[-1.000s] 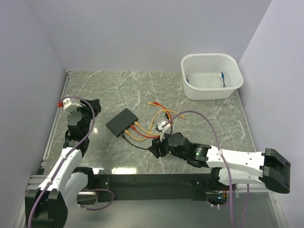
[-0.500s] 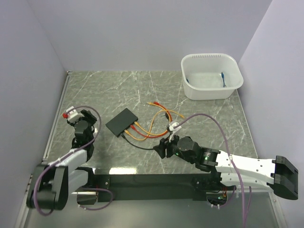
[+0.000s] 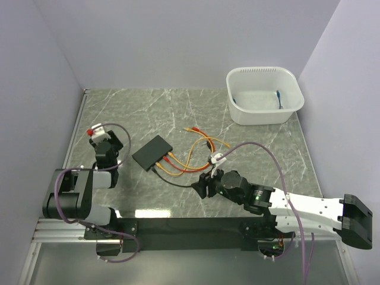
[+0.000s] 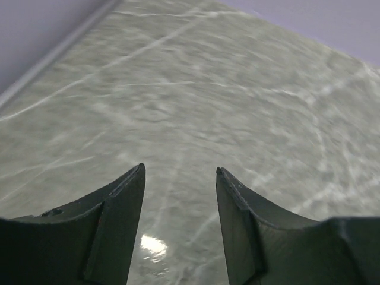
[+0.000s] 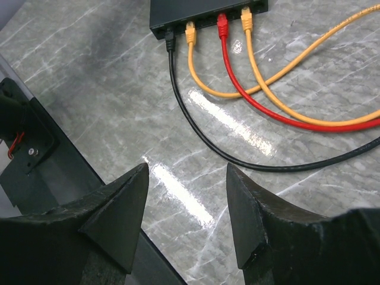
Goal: Insert the plug into the switch port
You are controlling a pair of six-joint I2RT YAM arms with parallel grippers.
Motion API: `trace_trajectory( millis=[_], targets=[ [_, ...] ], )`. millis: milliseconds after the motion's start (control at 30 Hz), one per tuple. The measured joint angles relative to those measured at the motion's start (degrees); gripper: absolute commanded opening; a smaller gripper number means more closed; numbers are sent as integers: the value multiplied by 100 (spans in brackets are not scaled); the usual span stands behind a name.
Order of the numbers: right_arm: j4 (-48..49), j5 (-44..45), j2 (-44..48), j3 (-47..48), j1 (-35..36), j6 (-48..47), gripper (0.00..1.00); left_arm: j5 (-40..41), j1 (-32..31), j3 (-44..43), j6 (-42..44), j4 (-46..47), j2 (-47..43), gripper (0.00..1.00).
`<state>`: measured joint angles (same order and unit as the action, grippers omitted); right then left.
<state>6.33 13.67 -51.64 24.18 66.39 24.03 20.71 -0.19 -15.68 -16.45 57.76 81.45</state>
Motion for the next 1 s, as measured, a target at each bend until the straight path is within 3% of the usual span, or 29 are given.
trace_trajectory(
  millis=[133, 200, 233, 567, 1000],
  targets=[
    [0, 2, 61, 0, 0, -35, 62, -702, -7, -42, 337, 227, 122, 81],
    [0, 2, 74, 0, 0, -35, 62, -874, -9, 70, 437, 605, 208, 87],
    [-2, 2, 76, 0, 0, -31, 62, -920, -15, 96, 468, 632, 223, 99],
    [48, 13, -11, -20, 0, 92, 63, -1034, -76, 168, 621, 903, 269, 99],
    [24, -83, -1102, 494, 0, 87, 62, -1038, -76, 168, 632, 903, 269, 99]
  ],
)
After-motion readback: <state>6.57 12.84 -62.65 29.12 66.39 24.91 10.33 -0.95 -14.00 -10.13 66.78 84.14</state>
